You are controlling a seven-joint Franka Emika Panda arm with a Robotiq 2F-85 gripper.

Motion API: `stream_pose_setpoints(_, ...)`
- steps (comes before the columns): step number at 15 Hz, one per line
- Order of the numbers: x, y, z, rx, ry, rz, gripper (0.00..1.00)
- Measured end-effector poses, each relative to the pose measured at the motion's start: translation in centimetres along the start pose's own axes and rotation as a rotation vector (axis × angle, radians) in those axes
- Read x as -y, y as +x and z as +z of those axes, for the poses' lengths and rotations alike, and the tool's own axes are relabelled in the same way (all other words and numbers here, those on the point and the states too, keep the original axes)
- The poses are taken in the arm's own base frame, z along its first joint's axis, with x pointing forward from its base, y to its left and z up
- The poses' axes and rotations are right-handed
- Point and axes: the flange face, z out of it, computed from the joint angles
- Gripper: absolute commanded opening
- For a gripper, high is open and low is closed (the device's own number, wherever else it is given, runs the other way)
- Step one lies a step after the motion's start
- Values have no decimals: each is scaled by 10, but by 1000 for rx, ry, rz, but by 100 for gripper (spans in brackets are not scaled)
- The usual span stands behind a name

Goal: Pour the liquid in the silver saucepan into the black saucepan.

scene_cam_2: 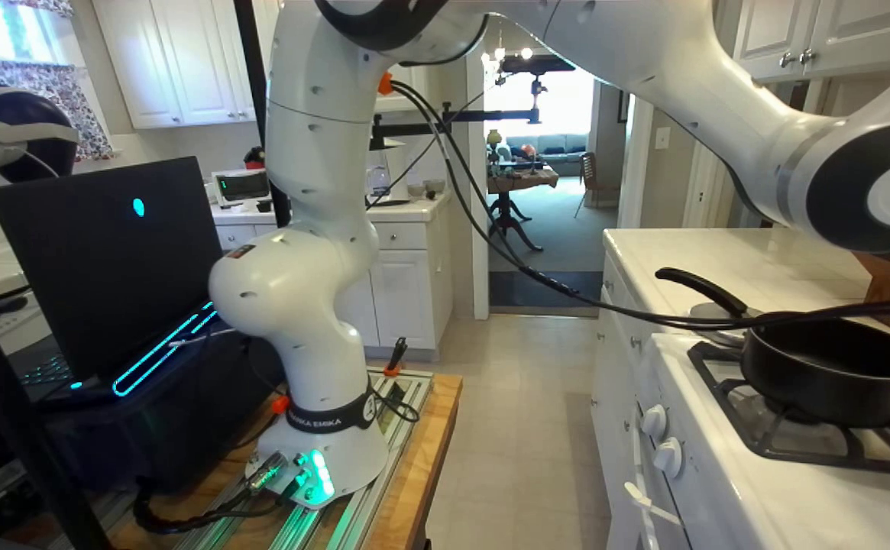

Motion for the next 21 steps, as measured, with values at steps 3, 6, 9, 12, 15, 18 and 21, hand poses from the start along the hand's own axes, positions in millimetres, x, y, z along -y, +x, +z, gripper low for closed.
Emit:
stream_pose_setpoints(3,0,8,-4,-4,-51,-20,6)
stream_pose_setpoints(6,3,15,-5,2,-85,-41,6)
stream_pose_setpoints(9,9,24,-6,12,-97,-63,6)
stream_pose_setpoints(12,14,33,-6,12,-101,-80,6)
stream_pose_setpoints(15,19,41,-7,18,-109,-98,6)
stream_pose_setpoints(18,24,49,-8,37,-131,-121,6)
stream_pose_setpoints(21,30,57,-9,55,-164,-138,6)
